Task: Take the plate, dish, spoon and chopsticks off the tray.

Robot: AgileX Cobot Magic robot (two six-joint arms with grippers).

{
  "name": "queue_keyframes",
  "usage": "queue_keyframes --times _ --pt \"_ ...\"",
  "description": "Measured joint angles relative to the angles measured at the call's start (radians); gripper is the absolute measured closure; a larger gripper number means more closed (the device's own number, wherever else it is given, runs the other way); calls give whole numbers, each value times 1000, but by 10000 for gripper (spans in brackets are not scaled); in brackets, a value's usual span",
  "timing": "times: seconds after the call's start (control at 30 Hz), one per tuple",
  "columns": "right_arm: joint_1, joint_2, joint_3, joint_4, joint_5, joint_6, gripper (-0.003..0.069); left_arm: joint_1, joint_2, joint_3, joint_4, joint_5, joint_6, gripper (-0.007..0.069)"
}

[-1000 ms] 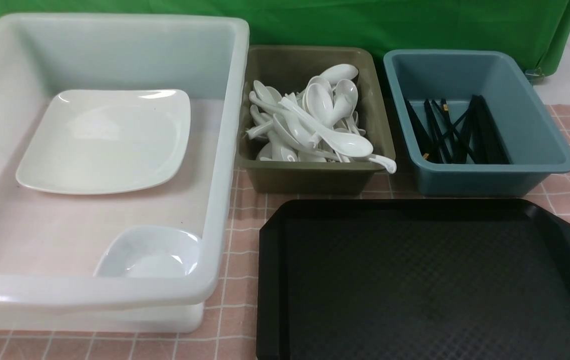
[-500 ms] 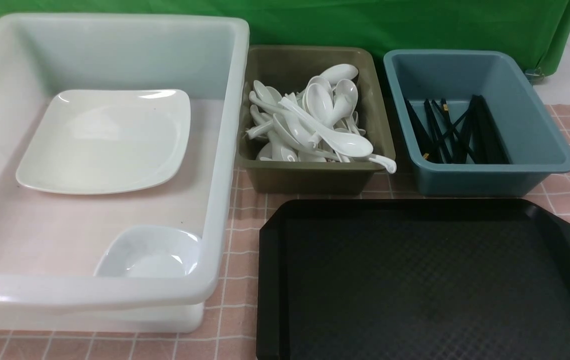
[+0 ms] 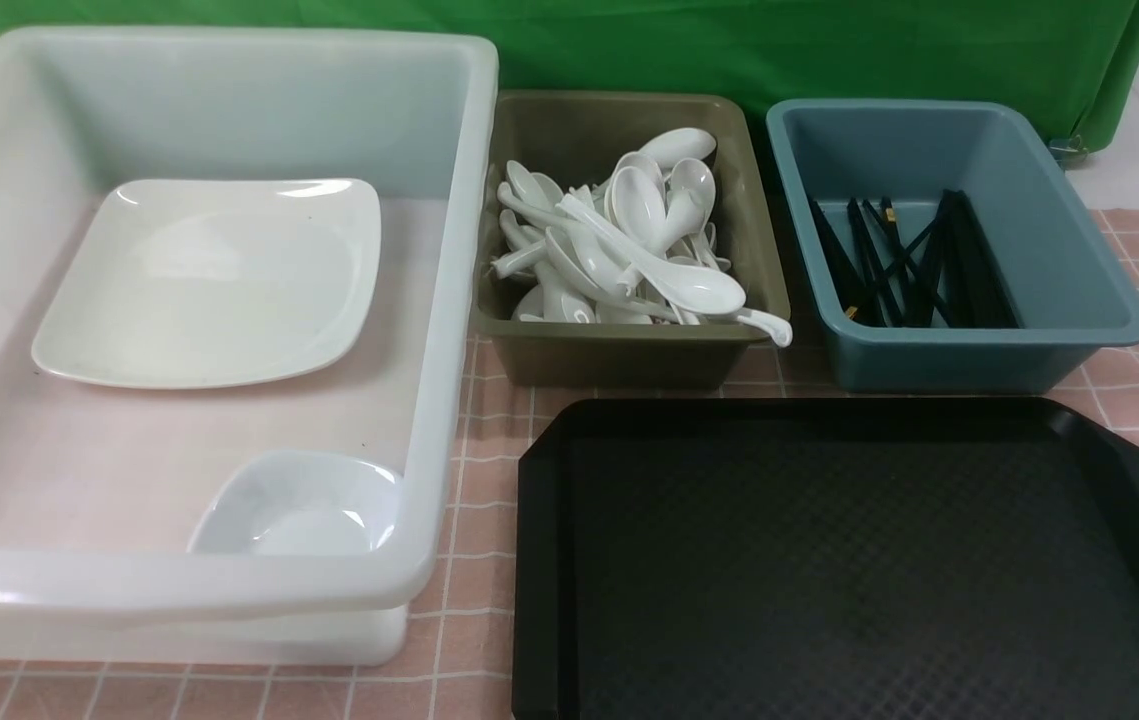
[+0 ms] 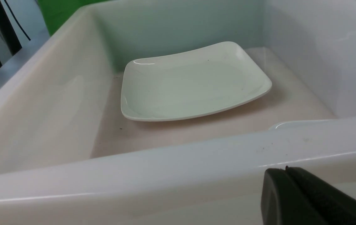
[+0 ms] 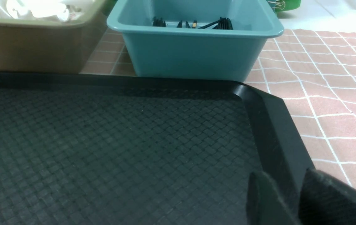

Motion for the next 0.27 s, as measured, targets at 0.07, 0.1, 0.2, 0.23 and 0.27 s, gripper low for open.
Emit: queue_keyframes --times 0.07,0.1,0.2,0.23,0.27 --pt "0 0 0 0 0 0 418 0 0 0 3 0 0 620" --pt "0 0 0 0 0 1 418 0 0 0 3 0 1 620" --pt "0 0 0 0 0 1 418 0 0 0 3 0 1 620" --pt "0 0 0 0 0 1 418 0 0 0 3 0 1 620" --pt "0 0 0 0 0 1 418 0 0 0 3 0 1 620"
